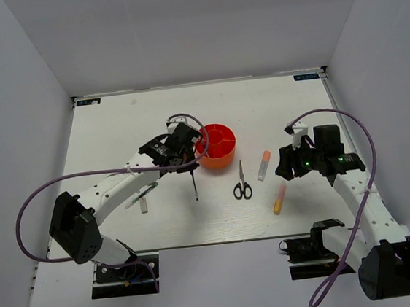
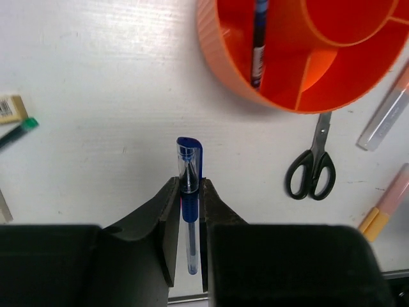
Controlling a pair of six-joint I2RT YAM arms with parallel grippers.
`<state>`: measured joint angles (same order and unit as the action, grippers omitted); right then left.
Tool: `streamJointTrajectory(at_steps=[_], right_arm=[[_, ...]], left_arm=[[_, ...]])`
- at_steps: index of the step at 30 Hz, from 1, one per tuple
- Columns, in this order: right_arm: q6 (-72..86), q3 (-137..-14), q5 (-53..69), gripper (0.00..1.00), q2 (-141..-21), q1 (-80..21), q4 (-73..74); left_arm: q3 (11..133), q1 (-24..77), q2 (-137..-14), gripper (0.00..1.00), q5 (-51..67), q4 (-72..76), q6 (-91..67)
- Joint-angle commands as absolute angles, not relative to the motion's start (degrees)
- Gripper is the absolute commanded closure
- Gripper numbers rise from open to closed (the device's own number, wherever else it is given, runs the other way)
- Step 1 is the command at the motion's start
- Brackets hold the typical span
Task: Sort the stationery into containers
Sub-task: Pick up the pen from the center of the board, then place the pen in the storage box.
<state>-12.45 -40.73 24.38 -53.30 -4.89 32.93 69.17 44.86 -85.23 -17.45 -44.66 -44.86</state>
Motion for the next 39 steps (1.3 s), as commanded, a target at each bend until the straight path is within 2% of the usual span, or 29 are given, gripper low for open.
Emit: streamJointTrajectory(at_steps=[1, 15, 20, 35, 39], right_arm=[[-12.5, -42.3, 25.0, 0.39, -53.9, -4.7, 31.9], [-12.7, -42.0, 24.1, 0.39, -54.4, -4.7, 31.4], [-12.7, -42.1, 24.0, 0.39, -54.8, -4.7, 31.6], [-12.8, -42.1, 25.2, 0.39, -54.1, -4.9, 31.5], [-12.8, -42.1, 25.5, 0.39, -54.3, -4.8, 31.6]], left_arm=[[72.3, 45.2, -82.8, 1.0, -19.8, -41.4, -37.9], [73.8, 46.1, -82.7, 1.0, -20.9, -31.2, -25.9], [72.3, 46.8, -83.5, 1.0, -23.5, -22.9, -21.6], [71.6, 50.2, -92.4, 1.0, -43.6, -0.4, -13.2], [72.4, 50.3, -92.8, 1.0, -44.6, 2.5, -14.0]])
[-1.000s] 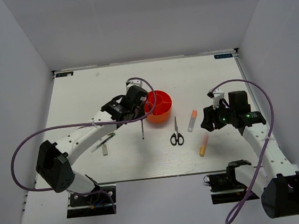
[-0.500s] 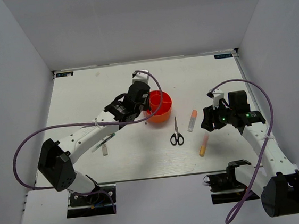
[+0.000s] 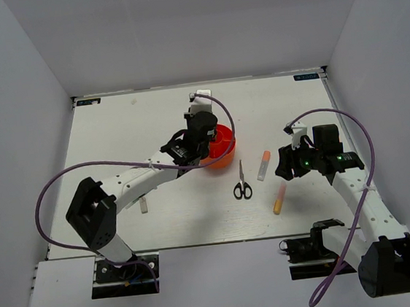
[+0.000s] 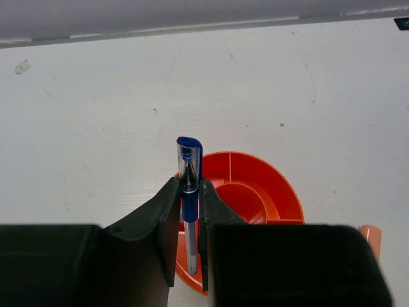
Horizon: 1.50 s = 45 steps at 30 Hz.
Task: Sort the stationery into containers
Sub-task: Place the pen in the storage box.
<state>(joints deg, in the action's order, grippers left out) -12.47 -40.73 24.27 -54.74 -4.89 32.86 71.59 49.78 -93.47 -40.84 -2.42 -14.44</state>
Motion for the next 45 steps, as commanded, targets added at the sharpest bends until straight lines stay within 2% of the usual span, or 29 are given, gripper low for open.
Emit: streamJointTrajectory(at_steps=[1, 13, 32, 45], right_arm=[[-12.9, -42.1, 25.5, 0.39, -54.2, -4.8, 31.6], [-12.8, -42.1, 25.5, 0.39, -54.2, -4.8, 31.8], [-12.9, -42.0, 26.0, 0.39, -54.8, -4.8, 31.6], [-13.0, -42.0, 26.0, 0.39, -55.5, -5.0, 31.8]], left_arm=[[72.9, 50.3, -92.6, 1.0, -44.6, 1.6, -14.7], [68.9, 50.2, -93.2, 1.0, -45.4, 4.6, -16.3], [80.2, 46.9, -101.2, 1.0, -44.5, 13.4, -4.3], [80.9, 46.5, -106.7, 1.0, -43.9, 12.0, -8.6]])
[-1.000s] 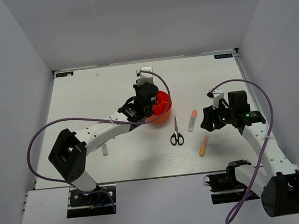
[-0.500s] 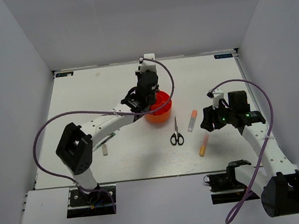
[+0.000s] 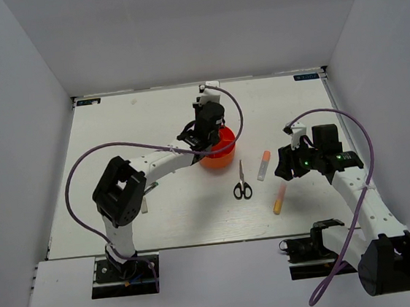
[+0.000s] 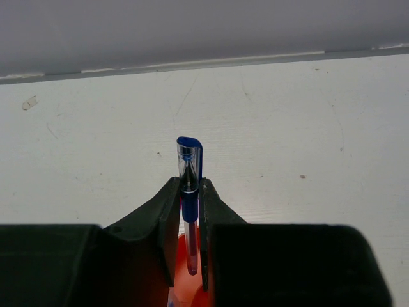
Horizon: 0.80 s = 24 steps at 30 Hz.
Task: Sort the stationery into containers
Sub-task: Place the pen in the storage box.
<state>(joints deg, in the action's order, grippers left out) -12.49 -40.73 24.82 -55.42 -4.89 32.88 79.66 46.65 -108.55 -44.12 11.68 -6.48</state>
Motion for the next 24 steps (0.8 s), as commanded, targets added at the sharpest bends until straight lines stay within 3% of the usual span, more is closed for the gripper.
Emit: streamJointTrajectory(at_steps=[1, 8, 21, 24], right_arm=[[-13.0, -42.1, 26.1, 0.39, -55.6, -5.1, 31.7], [-13.0, -42.1, 26.0, 0.39, -55.6, -4.8, 31.7], [-13.8, -42.0, 26.5, 0.36, -55.5, -4.7, 32.3], [-18.7, -42.0, 32.9, 0.4, -55.8, -5.0, 34.7]], left_arm=[[79.8, 46.6, -106.4, 1.0, -43.9, 11.9, -8.6], [75.7, 46.5, -103.8, 0.7, -44.4, 10.6, -11.2], [75.8, 47.3, -100.8, 0.46, -44.6, 8.2, -11.5], [76.4, 47.8, -98.1, 0.46, -44.1, 7.5, -10.4]])
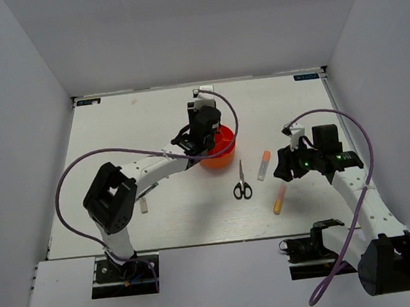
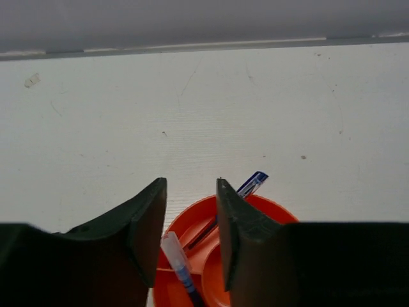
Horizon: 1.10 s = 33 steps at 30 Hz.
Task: Sort the stationery into containers
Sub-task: Place the pen in the storage box, then pick up the pen from the center of the board.
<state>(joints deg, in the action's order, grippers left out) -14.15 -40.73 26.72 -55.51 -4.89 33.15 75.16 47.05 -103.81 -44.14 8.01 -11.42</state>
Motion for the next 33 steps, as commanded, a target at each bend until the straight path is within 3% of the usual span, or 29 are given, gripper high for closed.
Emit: streamJointTrajectory(at_steps=[1, 3, 4, 5, 7, 9, 10, 11, 12, 13, 14, 16, 17, 18, 19, 20, 21, 23, 26, 28, 30, 33], right_arm=[[-20.5, -42.0, 36.5, 0.42, -56.1, -5.0, 35.5], [-27.6, -41.1, 41.0, 0.52, -56.2, -5.4, 37.6], [-29.7, -41.0, 45.2, 0.56, -56.4, -5.4, 38.5], [-39.4, -40.1, 49.5, 0.65, -56.1, -5.7, 41.9], [-49.2, -38.8, 53.2, 0.72, -54.6, -5.8, 43.4], [-62.5, -36.0, 58.6, 0.67, -52.7, -6.6, 46.5], [-64.1, -35.5, 58.6, 0.6, -52.6, -6.8, 44.6], [-64.7, -34.6, 57.9, 0.52, -53.0, -7.0, 43.9], [-65.5, -34.6, 57.1, 0.4, -54.0, -7.6, 43.1], [-65.0, -35.2, 54.5, 0.36, -54.7, -7.8, 40.5], [-63.8, -35.4, 50.8, 0.33, -55.5, -7.9, 38.4], [-51.2, -36.1, 42.1, 0.39, -59.3, -8.7, 26.5], [-47.1, -36.6, 34.3, 0.47, -60.4, -9.0, 23.4], [-31.3, -40.9, 26.6, 0.62, -64.7, -9.4, 21.6], [-28.2, -43.1, 24.5, 0.69, -66.4, -9.5, 25.2], [-23.9, -45.4, 23.3, 0.71, -68.4, -9.5, 26.6], [-20.3, -48.9, 21.6, 0.71, -72.6, -10.1, 27.7], [-15.1, -51.6, 19.7, 0.61, -75.8, -10.6, 28.0], [-6.8, -56.5, 15.6, 0.39, -79.8, -11.7, 27.7], [1.2, -58.3, 13.2, 0.17, -81.1, -12.2, 26.9], [6.6, -59.3, 10.7, 0.1, -84.5, -12.6, 28.0], [14.6, -63.4, 3.5, 0.1, -90.4, -13.4, 33.5]], left_arm=[[77.2, 48.4, -95.6, 0.56, -43.9, 5.7, -9.9], [77.9, 49.4, -90.8, 0.79, -42.9, -1.5, -9.8], [78.0, 49.6, -89.4, 0.98, -41.8, -4.3, -11.1], [78.1, 49.5, -87.9, 1.0, -40.8, -11.4, -13.4], [77.4, 49.4, -81.8, 1.0, -35.0, -21.7, -17.9], [75.4, 48.1, -76.1, 0.95, -25.5, -31.1, -20.8], [72.5, 47.7, -75.1, 0.61, -22.0, -39.6, -22.7], [71.4, 46.3, -73.9, 0.46, -19.9, -42.1, -25.1], [69.7, 44.2, -70.4, 0.37, -14.9, -44.1, -25.7], [68.5, 43.1, -69.4, 0.3, -10.5, -49.3, -27.3], [64.8, 39.5, -67.6, 0.3, -8.7, -50.8, -28.9], [60.6, 37.4, -64.3, 0.29, -3.6, -52.2, -28.8], [58.1, 36.2, -62.4, 0.35, -3.4, -52.8, -28.7], [55.8, 36.0, -60.8, 0.39, -3.4, -52.6, -28.4], [54.9, 36.0, -60.3, 0.45, -4.1, -52.6, -28.1], [53.1, 35.9, -59.3, 0.63, -4.0, -52.6, -28.0], [51.7, 35.9, -58.5, 0.71, -4.0, -52.6, -27.8], [49.1, 35.9, -57.7, 0.75, -2.3, -51.6, -27.9], [47.0, 36.1, -57.1, 0.57, 1.5, -50.2, -29.0], [46.2, 37.3, -56.3, 0.51, 1.8, -49.7, -29.1], [45.0, 37.7, -55.5, 0.5, 1.3, -49.5, -29.1], [43.5, 37.8, -53.5, 0.48, 0.5, -50.2, -28.9]])
